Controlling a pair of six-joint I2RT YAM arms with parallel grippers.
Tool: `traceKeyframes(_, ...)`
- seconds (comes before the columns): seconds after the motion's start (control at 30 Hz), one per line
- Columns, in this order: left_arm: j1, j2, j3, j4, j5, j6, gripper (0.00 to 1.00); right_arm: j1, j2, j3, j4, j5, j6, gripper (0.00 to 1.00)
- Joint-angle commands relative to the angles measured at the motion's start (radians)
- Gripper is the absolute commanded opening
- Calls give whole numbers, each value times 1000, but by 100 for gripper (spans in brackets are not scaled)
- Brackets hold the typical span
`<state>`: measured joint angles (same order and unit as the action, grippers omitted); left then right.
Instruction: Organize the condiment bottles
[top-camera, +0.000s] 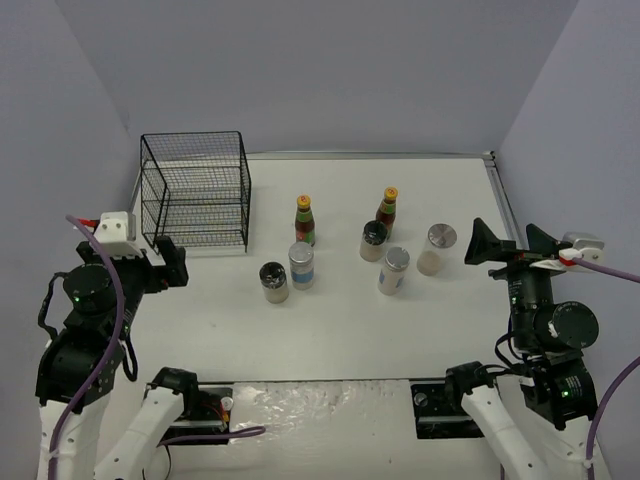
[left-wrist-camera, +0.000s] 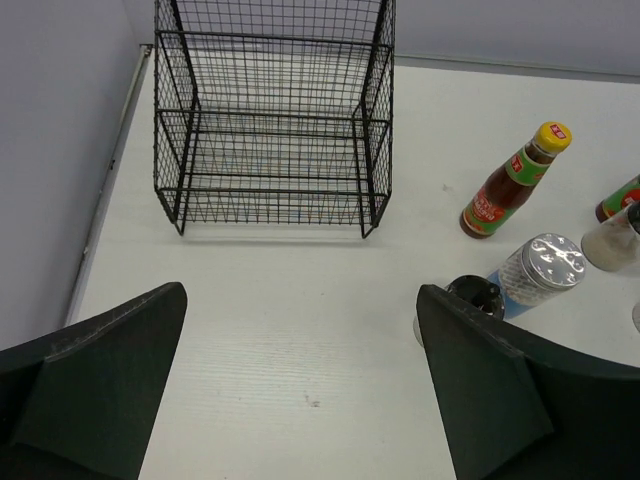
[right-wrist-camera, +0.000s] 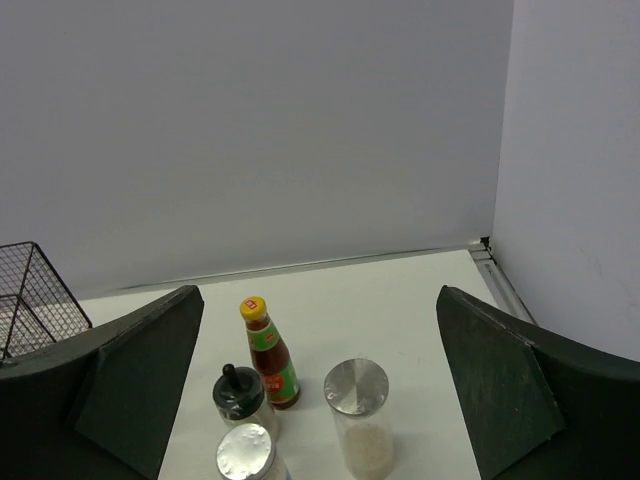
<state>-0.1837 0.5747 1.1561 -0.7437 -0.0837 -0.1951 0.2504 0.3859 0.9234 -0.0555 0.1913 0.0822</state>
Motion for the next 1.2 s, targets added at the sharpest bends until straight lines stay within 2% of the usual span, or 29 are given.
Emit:
traceKeyframes(0.0,-2,80,38,73,65,-30,97,7,18,-4,97,-42,-5,100)
traceKeyframes(0.1,-2,164,60,107,109,-56,97,7,17,-12,102,-50,0,100)
traceKeyframes(0.23,-29,313,67,205,237,-137,97,7,22,-26,108,-52,13,100)
traceKeyframes(0.3,-91,370,66,291,207,-151,97,7,20,-30,108,-55,13,100)
traceKeyframes(0.43,-294,544,103,400,-36,-112,97,9,19,-41,111,-57,2,100)
traceKeyframes(0.5,-362,614,115,479,-81,-114,97,7,19,-44,111,-63,-6,100)
traceKeyframes(0.8,-448,898,157,770,-188,-122,97,12,1,-67,114,-93,-28,100)
traceKeyframes(1.07,-477,1019,164,905,-201,-83,97,17,-22,-89,115,-80,-43,100)
traceKeyframes(1.17,-488,1050,158,941,-212,-69,92,21,-21,-96,117,-73,-47,100)
